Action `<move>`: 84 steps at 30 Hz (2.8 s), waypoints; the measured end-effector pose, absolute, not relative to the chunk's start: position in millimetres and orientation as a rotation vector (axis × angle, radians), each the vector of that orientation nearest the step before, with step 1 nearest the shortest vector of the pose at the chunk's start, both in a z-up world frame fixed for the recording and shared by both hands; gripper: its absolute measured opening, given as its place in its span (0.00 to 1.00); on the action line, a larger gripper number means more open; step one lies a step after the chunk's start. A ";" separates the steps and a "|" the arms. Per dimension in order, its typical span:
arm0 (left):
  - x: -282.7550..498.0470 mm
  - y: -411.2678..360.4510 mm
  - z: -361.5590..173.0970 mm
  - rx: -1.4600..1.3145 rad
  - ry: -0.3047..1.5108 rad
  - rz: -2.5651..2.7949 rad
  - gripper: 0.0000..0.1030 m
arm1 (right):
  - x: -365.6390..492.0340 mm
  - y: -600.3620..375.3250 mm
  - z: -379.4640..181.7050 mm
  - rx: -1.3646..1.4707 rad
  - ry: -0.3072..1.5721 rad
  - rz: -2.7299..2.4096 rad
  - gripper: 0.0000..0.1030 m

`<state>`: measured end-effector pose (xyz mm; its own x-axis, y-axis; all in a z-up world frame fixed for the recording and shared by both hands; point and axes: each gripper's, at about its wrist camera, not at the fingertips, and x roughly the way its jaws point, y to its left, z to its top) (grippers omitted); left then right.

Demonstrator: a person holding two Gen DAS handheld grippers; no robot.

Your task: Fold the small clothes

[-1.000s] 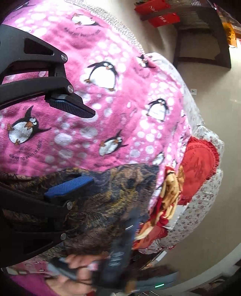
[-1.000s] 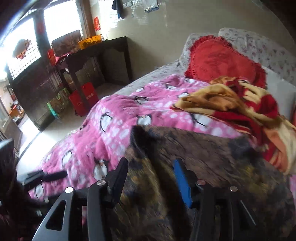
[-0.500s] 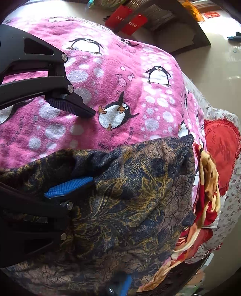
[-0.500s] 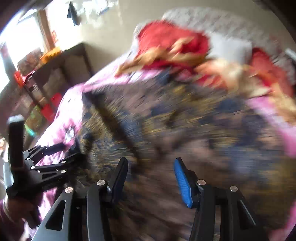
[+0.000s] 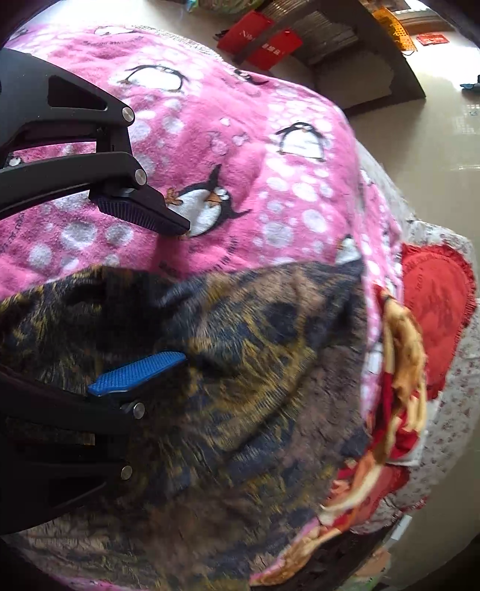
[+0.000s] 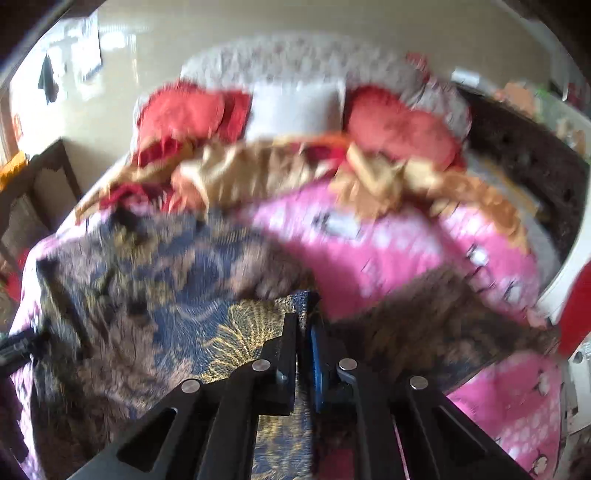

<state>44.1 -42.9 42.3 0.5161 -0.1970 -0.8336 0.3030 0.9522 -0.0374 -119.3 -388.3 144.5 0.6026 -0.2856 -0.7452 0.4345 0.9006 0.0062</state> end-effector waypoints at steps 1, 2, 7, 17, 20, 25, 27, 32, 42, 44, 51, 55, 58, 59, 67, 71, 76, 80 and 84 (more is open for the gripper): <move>45.0 -42.1 38.1 0.115 0.984 -0.302 0.65 | -119.3 -392.7 141.5 0.218 0.835 -0.424 0.06; 43.0 -42.5 39.2 0.120 0.958 -0.301 0.65 | -114.9 -397.2 131.8 0.235 0.877 -0.418 0.06; 35.4 -42.0 52.2 0.113 0.959 -0.315 0.64 | -144.4 -411.1 138.5 0.329 0.863 -0.379 0.43; 13.1 -54.2 80.7 0.076 0.923 -0.378 0.64 | -202.7 -462.3 112.8 0.753 0.772 -0.484 0.55; 6.7 -62.2 80.5 0.123 0.923 -0.387 0.64 | -202.2 -475.8 101.3 0.854 0.798 -0.596 0.55; 8.4 -64.0 78.2 0.110 0.930 -0.384 0.64 | -212.1 -483.9 87.0 0.903 0.793 -0.673 0.56; 9.2 -64.5 76.7 0.088 0.945 -0.388 0.64 | -210.7 -488.4 76.8 0.936 0.798 -0.662 0.56; 4.2 -72.3 74.6 0.112 0.948 -0.394 0.64 | -210.8 -499.3 72.4 0.997 0.679 -0.558 0.03; 1.2 -86.7 75.1 0.124 0.941 -0.419 0.64 | -253.6 -516.4 91.4 0.869 0.662 -0.693 0.03; -1.0 -93.6 74.8 0.140 0.937 -0.428 0.64 | -258.5 -516.3 82.6 0.911 0.671 -0.654 0.03; -3.0 -106.3 65.7 0.145 0.953 -0.468 0.64 | -313.7 -536.8 107.5 0.907 0.585 -0.727 0.42; -3.7 -111.7 57.8 0.114 0.992 -0.488 0.65 | -329.8 -573.1 117.0 0.923 0.555 -0.786 0.43; -4.2 -118.4 52.3 0.137 1.006 -0.480 0.65 | -324.2 -603.3 112.9 0.972 0.542 -0.795 0.46; -4.3 -120.9 50.5 0.151 1.010 -0.476 0.65 | -318.7 -614.4 107.7 1.006 0.547 -0.784 0.46; -1.5 -123.1 43.6 0.158 1.028 -0.467 0.67 | -274.7 -652.1 77.8 1.022 0.623 -0.751 0.46; -2.1 -123.1 41.7 0.167 1.030 -0.463 0.68 | -260.7 -656.7 66.9 0.946 0.696 -0.768 0.10; -0.1 -117.6 48.7 0.133 1.015 -0.464 0.68 | -281.3 -649.1 96.8 0.882 0.579 -0.756 0.04; 0.4 -101.6 71.9 0.070 0.928 -0.449 0.68 | -306.4 -635.7 156.8 0.773 0.479 -0.723 0.04; 3.7 -90.2 86.6 0.050 0.901 -0.447 0.68 | -303.9 -603.3 214.8 0.669 0.435 -0.610 0.04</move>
